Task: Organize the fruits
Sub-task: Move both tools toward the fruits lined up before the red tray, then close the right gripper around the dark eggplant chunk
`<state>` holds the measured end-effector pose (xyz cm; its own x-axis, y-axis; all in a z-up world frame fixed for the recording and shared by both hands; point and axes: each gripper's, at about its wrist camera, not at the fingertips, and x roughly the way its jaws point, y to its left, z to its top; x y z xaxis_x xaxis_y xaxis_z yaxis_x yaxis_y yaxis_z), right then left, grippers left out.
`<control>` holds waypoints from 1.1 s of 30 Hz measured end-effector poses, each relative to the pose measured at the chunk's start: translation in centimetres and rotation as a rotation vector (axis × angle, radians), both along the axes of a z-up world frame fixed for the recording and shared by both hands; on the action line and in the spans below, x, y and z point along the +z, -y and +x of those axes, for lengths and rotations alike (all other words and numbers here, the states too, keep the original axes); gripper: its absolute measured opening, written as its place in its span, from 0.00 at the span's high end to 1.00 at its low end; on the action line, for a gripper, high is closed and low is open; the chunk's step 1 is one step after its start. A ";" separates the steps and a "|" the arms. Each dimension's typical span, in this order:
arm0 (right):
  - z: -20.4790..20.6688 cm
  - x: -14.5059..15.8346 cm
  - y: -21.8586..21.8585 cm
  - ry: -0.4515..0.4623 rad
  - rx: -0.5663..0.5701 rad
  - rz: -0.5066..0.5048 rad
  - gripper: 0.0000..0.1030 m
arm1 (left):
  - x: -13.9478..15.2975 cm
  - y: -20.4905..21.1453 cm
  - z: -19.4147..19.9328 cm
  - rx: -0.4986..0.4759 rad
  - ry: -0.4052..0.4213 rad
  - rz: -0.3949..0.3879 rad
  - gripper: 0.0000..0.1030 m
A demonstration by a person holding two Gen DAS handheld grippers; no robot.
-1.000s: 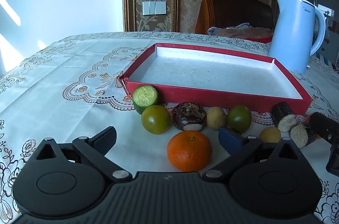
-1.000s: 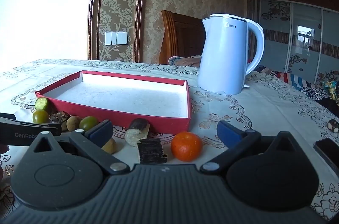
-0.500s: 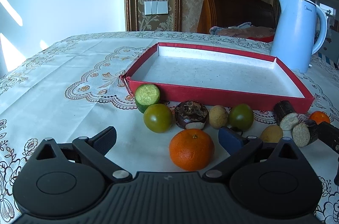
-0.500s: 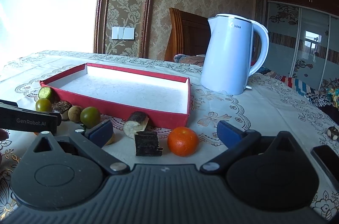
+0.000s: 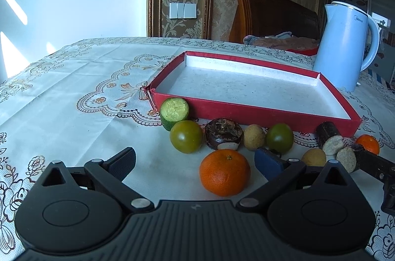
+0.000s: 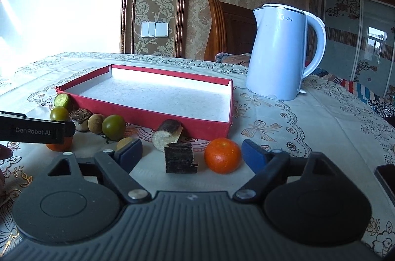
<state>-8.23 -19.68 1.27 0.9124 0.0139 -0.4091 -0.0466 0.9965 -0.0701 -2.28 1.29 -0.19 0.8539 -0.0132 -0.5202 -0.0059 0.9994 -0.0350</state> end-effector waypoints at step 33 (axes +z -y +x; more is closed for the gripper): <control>2.0 -0.5 -0.5 -0.105 0.040 0.011 0.60 | -0.3 1.0 0.6 -0.005 -0.035 0.062 0.00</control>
